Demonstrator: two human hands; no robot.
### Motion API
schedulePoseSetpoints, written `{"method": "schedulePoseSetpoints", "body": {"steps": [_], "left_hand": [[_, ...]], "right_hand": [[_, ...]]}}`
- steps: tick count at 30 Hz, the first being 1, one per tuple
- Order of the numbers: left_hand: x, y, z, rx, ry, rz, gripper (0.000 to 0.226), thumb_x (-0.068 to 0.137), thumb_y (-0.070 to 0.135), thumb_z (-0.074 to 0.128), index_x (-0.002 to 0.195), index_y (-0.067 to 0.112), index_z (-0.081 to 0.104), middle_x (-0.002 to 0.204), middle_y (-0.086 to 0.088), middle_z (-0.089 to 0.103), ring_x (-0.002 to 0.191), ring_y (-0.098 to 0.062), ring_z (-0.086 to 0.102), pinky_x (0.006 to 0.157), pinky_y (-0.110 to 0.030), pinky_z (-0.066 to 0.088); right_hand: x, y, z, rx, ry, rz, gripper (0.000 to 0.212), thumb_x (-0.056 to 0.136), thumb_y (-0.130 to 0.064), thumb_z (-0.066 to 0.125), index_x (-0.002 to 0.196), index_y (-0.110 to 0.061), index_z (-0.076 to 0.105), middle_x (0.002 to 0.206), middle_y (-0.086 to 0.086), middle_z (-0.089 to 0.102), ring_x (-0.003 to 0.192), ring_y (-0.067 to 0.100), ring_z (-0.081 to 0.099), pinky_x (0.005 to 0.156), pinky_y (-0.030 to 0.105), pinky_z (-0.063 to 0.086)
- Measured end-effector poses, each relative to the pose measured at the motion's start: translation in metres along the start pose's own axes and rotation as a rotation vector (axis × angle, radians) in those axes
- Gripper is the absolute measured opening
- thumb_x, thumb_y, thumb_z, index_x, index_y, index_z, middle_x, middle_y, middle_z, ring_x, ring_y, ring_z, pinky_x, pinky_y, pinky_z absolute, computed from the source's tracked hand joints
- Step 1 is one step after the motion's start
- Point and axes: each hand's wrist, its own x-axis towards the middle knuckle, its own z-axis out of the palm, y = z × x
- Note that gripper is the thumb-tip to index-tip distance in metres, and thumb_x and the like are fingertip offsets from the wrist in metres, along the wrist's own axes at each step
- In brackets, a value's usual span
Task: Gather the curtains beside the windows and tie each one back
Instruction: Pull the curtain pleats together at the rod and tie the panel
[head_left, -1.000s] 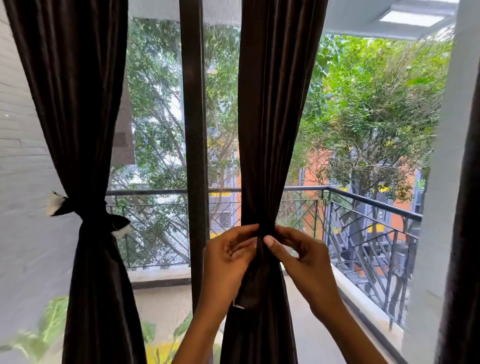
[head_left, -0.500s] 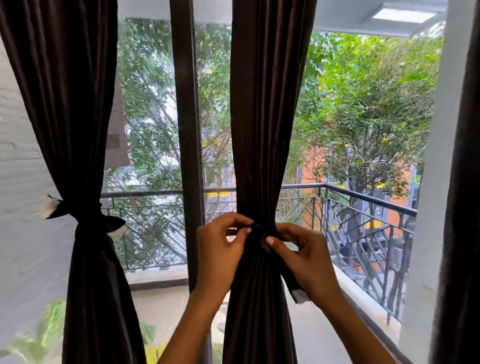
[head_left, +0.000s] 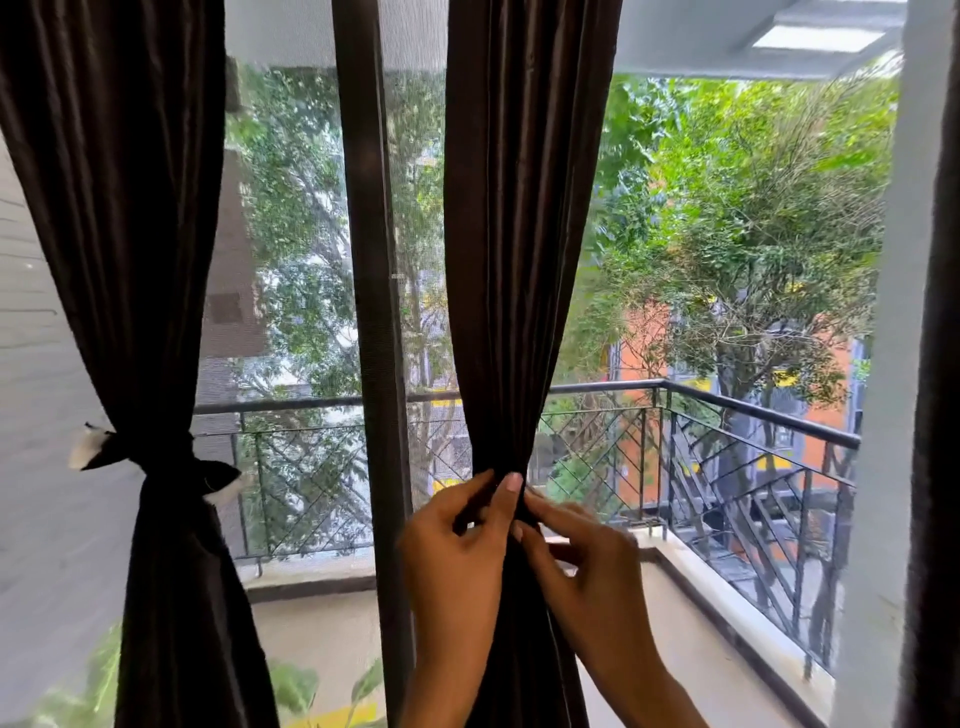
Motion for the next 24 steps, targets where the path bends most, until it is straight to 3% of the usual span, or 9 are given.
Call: {"method": "schedulePoseSetpoints", "body": {"steps": [4,9,12,14,15,18,20,22,24], "left_hand": [[-0.003,0.006,0.006,-0.036,-0.016,-0.046,0.022,0.056,0.046,0.076,0.076,0.037,0.071,0.064,0.012,0.070,0.054,-0.001,0.060,0.055,-0.016,0.049],[0.002,0.000,0.009,0.111,0.009,-0.023,0.030,0.076,0.007,0.076,0.072,0.036,0.067,0.070,0.018,0.071,0.062,0.001,0.064,0.061,-0.015,0.050],[0.009,0.000,0.007,-0.001,-0.036,-0.115,0.030,0.078,-0.004,0.070,0.074,0.026,0.068,0.069,0.012,0.072,0.066,-0.001,0.067,0.063,-0.014,0.051],[0.013,0.003,0.002,-0.092,-0.160,-0.183,0.024,0.079,-0.006,0.066,0.084,0.017,0.070,0.081,0.004,0.075,0.078,-0.008,0.069,0.070,-0.016,0.054],[0.014,0.005,0.000,-0.122,-0.232,-0.214,0.022,0.080,-0.006,0.065,0.091,0.012,0.070,0.089,0.000,0.075,0.087,-0.013,0.070,0.076,-0.019,0.055],[0.015,0.011,-0.004,-0.202,-0.411,-0.270,0.029,0.078,-0.001,0.063,0.107,0.005,0.066,0.104,-0.007,0.073,0.101,-0.019,0.067,0.090,-0.029,0.052],[0.014,0.015,-0.004,-0.210,-0.467,-0.263,0.034,0.077,0.000,0.062,0.112,0.002,0.063,0.108,-0.009,0.071,0.103,-0.019,0.066,0.092,-0.028,0.052],[0.012,0.016,0.000,-0.160,-0.442,-0.224,0.028,0.080,-0.003,0.062,0.107,0.005,0.066,0.104,-0.007,0.072,0.098,-0.014,0.067,0.084,-0.023,0.054],[0.008,0.011,0.006,-0.004,-0.323,-0.122,0.022,0.080,-0.003,0.067,0.095,0.013,0.071,0.094,0.000,0.075,0.088,-0.011,0.069,0.078,-0.025,0.055]], "right_hand": [[-0.004,0.005,-0.001,-0.052,-0.004,-0.187,0.032,0.083,-0.019,0.056,0.110,-0.019,0.073,0.111,-0.015,0.069,0.092,0.002,0.064,0.075,0.016,0.052],[-0.003,0.011,-0.015,0.067,-0.120,-0.208,0.029,0.083,-0.032,0.065,0.109,-0.022,0.073,0.127,-0.011,0.062,0.100,0.001,0.063,0.083,0.016,0.050],[0.006,0.016,-0.032,0.214,-0.049,-0.005,0.023,0.086,-0.041,0.063,0.088,-0.024,0.078,0.109,-0.020,0.069,0.094,0.002,0.067,0.072,0.024,0.055],[0.016,0.025,-0.041,0.258,0.008,0.132,0.015,0.084,-0.024,0.068,0.098,-0.025,0.072,0.105,-0.026,0.068,0.099,-0.002,0.064,0.071,0.022,0.055],[0.022,0.028,-0.044,0.237,-0.022,0.121,0.026,0.083,-0.017,0.069,0.108,-0.026,0.066,0.112,-0.028,0.064,0.106,-0.004,0.060,0.077,0.019,0.053],[0.036,0.032,-0.054,0.239,-0.317,0.062,0.047,0.089,-0.020,0.061,0.132,-0.027,0.042,0.131,-0.023,0.054,0.123,-0.004,0.049,0.096,0.012,0.041],[0.043,0.028,-0.063,0.222,-0.427,0.035,0.043,0.087,-0.023,0.058,0.128,-0.030,0.045,0.114,-0.010,0.066,0.109,0.003,0.061,0.092,0.016,0.044],[0.048,0.023,-0.072,0.134,-0.350,0.013,0.027,0.082,-0.025,0.066,0.106,-0.034,0.060,0.082,-0.004,0.071,0.083,0.007,0.068,0.078,0.024,0.052],[0.049,0.017,-0.080,0.018,-0.217,0.017,0.022,0.075,-0.017,0.078,0.084,-0.032,0.067,0.067,-0.013,0.069,0.067,-0.001,0.067,0.064,0.021,0.054]]}}
